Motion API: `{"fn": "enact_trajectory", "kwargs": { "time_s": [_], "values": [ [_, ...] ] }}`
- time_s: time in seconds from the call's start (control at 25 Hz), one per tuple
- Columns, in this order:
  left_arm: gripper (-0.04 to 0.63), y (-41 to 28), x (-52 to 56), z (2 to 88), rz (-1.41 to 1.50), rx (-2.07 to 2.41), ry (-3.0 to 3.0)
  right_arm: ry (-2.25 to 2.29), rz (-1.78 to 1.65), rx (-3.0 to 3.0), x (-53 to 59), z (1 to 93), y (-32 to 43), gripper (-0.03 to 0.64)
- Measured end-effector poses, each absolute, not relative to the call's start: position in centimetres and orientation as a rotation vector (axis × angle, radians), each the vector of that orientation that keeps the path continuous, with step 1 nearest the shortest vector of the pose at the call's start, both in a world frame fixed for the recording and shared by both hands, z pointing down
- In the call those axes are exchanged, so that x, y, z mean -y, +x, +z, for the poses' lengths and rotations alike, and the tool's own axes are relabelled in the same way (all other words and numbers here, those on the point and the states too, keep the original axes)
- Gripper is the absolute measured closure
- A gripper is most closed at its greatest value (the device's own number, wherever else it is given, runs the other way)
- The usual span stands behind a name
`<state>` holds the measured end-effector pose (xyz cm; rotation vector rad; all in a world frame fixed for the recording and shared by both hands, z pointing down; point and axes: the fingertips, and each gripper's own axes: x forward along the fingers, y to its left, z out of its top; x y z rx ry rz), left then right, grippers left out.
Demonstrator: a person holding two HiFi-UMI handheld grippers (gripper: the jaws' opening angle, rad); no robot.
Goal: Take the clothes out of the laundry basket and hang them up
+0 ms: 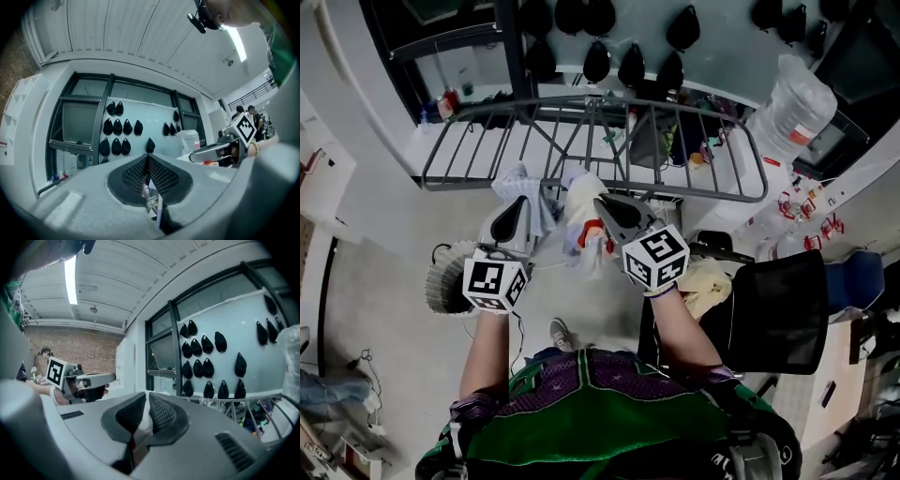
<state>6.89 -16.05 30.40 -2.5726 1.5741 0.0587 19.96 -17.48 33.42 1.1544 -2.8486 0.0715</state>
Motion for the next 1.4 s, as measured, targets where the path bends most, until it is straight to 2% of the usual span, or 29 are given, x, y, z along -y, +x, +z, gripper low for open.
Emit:
{"fn": "enact_trajectory", "kwargs": {
  "time_s": [0.32,0.68,1.4],
  "values": [
    [0.578,4.2,22.6,30.1,0.113,-1.479,-2.635,1.378,0.080,2.733,23.9,32.9,20.8,0.597],
    [0.578,4.5,27.8,31.9,0.149,-1.464,-2.708,1.519,0.133,2.642,29.9,33.7,24.0,0.597],
    [0.578,7.3,38.2,34.0,0.019,-1.721,-2.585,1.295,0.311,2.713,47.0,40.0,26.3,0.607]
  ]
}}
